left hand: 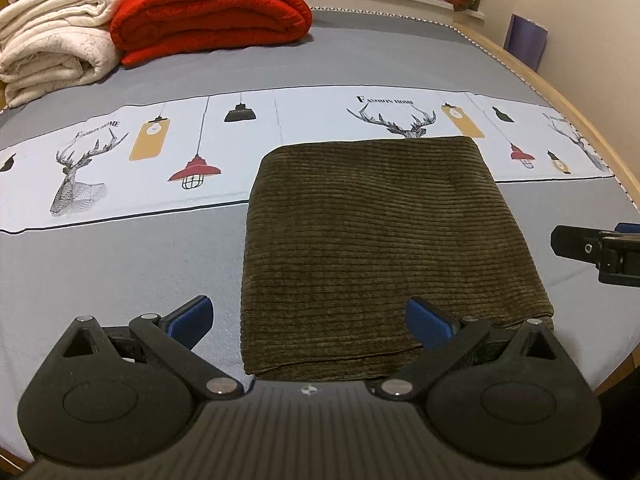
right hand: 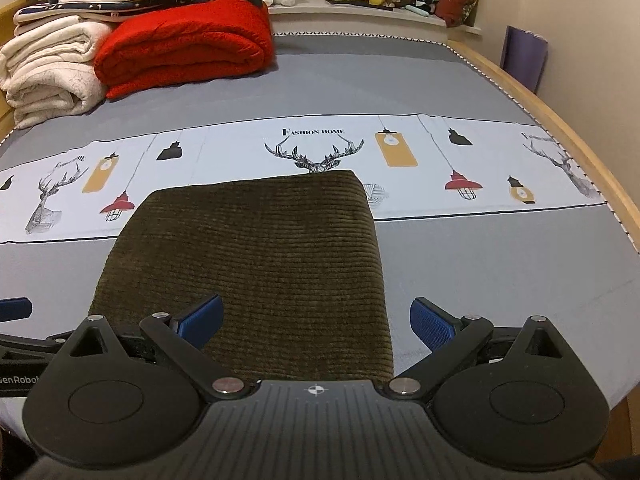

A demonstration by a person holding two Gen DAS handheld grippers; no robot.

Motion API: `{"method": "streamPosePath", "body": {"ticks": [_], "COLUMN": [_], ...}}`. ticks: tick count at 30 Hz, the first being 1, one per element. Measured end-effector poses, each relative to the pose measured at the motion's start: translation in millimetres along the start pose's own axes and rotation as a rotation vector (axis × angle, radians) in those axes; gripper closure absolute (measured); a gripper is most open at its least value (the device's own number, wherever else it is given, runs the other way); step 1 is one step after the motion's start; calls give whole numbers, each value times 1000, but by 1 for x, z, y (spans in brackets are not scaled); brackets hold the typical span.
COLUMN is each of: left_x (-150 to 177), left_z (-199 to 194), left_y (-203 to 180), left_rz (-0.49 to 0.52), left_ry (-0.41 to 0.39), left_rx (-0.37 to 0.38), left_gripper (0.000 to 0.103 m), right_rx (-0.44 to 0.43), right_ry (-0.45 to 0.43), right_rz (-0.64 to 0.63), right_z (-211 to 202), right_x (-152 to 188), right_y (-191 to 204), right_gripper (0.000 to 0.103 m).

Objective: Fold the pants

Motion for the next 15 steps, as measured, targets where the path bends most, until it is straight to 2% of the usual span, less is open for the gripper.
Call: {"method": "streamPosePath", "body": {"ticks": [15], "left_x": [0], "left_z": [1], "left_y": [-6], "left_rz": [16], "left_ry": [0], "left_rx": [20], "left_gripper": [0], "right_rx": [3], "right_ry": [5], "right_rz": [-18], "right_z": [1], "right_x": [0], "right_y": [2], "right_gripper": [4]}}
Point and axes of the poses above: each gripper's, at about its wrist camera, not at the fingertips, and z roughly the way its jaws point, y to its left, x to its underside, the point moved 6 cm from there along z, roughly the way its jaws point, and after that the axes turned 3 degrees about y, right-handed, at the moved point
